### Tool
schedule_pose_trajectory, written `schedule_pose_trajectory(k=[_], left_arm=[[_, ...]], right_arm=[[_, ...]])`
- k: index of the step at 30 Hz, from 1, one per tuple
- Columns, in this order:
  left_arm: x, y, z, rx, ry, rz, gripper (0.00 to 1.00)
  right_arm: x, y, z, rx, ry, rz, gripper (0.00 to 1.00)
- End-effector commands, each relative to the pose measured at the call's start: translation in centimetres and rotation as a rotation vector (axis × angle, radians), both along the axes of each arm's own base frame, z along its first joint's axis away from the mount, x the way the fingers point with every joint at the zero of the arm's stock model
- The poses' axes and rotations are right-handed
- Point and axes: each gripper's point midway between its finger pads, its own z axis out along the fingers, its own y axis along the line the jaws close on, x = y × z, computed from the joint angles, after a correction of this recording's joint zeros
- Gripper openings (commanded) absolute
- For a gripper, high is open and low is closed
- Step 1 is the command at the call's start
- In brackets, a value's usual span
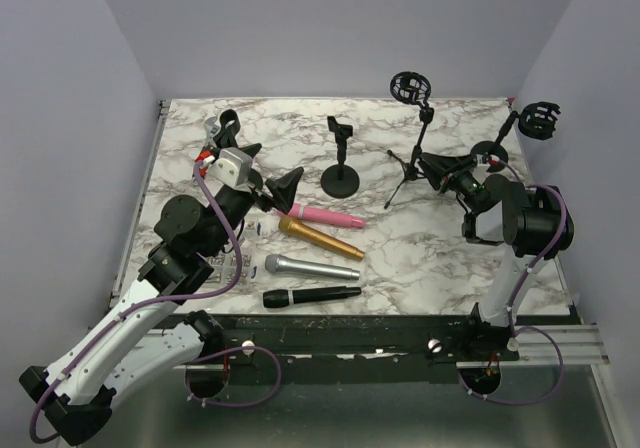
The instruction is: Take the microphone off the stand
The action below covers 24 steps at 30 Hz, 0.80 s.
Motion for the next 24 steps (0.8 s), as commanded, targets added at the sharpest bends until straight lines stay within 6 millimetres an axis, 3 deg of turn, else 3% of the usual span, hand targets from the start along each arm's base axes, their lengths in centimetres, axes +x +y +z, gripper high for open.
schedule_pose_trajectory(k=[1, 11, 14, 17, 24], left_arm=[[-0.6, -0.3, 1.4, -0.018, -0.018, -0.033, 0.99], [-0.6, -0.4, 1.4, -0.018, -0.016, -0.036, 0.99], [-0.6, -0.4, 1.4, -0.017, -0.015, -0.035, 0.99], [-0.6, -0.4, 1.3, -0.016, -0.015, -0.035, 0.99], [-0.6, -0.3, 1.4, -0.019, -0.015, -0.035, 0.99]], right_arm=[[0.6, -0.2, 0.7, -0.023, -0.055, -0.005, 0.4], [0.9, -0.2, 0.2, -0.02, -0.043, -0.007, 0.38], [1.0, -0.2, -0.2, -0.032, -0.037, -0.01, 0.26], [1.0, -0.2, -1.1, -0.075, -0.026, -0.014, 0.01], [0.9, -1.3, -6.0, -0.438, 0.04, -0.054, 0.01]])
